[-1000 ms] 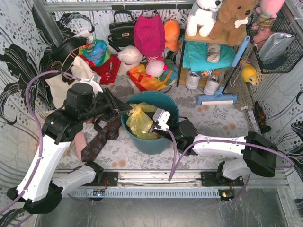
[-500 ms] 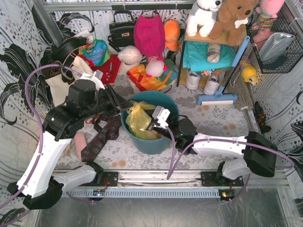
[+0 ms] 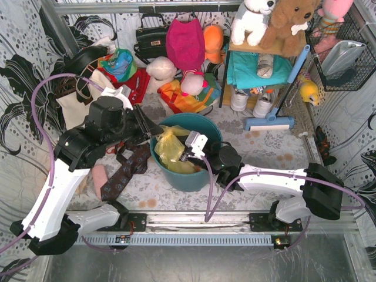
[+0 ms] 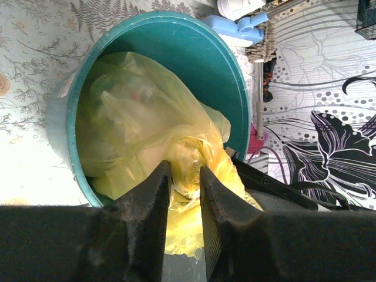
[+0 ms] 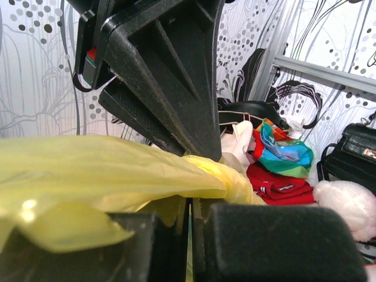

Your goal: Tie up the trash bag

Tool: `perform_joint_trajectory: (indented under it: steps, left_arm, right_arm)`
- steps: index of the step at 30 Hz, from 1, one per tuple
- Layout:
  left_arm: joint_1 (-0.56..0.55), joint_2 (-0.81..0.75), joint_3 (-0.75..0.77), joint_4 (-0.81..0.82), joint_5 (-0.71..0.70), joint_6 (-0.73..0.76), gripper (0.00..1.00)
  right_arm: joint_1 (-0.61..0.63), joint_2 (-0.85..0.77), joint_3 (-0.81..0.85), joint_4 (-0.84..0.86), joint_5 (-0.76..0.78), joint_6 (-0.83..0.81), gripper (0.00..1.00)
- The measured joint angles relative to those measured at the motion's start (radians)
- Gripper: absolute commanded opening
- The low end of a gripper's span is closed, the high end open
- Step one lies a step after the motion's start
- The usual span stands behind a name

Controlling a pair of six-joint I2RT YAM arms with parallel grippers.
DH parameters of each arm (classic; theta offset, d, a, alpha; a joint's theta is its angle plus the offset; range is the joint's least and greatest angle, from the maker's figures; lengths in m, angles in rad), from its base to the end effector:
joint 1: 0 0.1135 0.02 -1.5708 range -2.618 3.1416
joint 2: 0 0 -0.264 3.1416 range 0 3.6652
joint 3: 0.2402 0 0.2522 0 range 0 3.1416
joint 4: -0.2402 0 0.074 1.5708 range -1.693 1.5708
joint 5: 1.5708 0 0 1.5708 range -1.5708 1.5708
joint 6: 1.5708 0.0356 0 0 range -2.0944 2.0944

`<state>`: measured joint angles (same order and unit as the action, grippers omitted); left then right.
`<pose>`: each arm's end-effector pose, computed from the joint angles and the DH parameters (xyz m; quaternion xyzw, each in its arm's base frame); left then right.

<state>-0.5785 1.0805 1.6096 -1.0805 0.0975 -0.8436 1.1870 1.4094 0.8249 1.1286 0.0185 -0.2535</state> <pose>0.1405 -0.0959 0.4645 -0.0917 0.8673 -0.3503 0.3415 0.1162 0.2860 0.3457 -0.3178 0.3744 0.3879 0.7799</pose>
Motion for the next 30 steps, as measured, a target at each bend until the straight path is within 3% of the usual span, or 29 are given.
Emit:
perform_joint_trajectory:
  steps: [4,10,13,16,25,30]
  left_arm:
    - [-0.005,0.003,0.0,-0.019,-0.027,0.015,0.0]
    - [-0.026,0.013,0.005,0.002,0.0,0.011,0.0]
    - [-0.03,0.009,0.005,0.019,0.003,0.007,0.0]
    - [-0.03,-0.005,0.005,0.034,-0.007,0.006,0.0]
    - [-0.03,-0.034,0.005,0.039,-0.044,0.003,0.0]
    - [-0.03,-0.033,0.005,0.029,-0.072,0.003,0.09]
  right_arm:
    - [0.0,0.002,0.003,-0.014,0.001,-0.003,0.0]
    - [0.011,0.01,0.013,-0.059,-0.038,-0.004,0.0]
    - [0.013,0.011,0.013,-0.08,-0.05,-0.005,0.25]
    - [0.013,0.011,0.013,-0.09,-0.053,-0.016,0.36]
    - [0.013,-0.025,0.004,-0.112,-0.049,-0.028,0.02]
    - [0.013,-0.028,0.001,-0.095,-0.05,-0.025,0.0]
